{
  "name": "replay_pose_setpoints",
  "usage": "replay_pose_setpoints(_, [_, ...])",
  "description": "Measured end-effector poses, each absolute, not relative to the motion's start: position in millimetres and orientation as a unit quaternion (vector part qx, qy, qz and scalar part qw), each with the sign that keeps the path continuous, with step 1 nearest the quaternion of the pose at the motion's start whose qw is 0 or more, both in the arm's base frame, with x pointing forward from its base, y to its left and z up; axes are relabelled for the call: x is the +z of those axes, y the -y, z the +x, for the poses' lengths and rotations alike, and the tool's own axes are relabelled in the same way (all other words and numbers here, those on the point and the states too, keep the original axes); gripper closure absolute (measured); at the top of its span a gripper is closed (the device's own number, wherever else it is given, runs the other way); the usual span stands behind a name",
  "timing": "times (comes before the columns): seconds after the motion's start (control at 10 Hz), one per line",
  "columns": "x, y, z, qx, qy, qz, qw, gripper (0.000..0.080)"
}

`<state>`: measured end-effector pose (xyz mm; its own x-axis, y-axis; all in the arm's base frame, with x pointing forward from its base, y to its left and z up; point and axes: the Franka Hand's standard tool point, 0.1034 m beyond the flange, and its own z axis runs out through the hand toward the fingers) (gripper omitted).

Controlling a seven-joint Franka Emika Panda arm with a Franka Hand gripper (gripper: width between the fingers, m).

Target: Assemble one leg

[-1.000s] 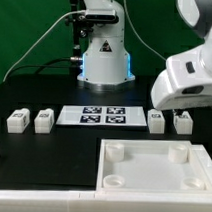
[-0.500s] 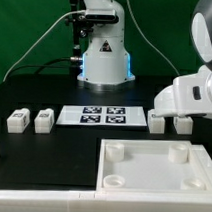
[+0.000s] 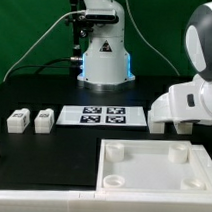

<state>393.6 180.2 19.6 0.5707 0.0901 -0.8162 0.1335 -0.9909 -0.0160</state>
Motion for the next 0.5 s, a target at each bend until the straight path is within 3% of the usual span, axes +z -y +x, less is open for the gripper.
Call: replay_pose_setpoints(0.5, [8.7, -177.3, 381.9, -0.46, -0.064, 0.885, 0.023, 0.015])
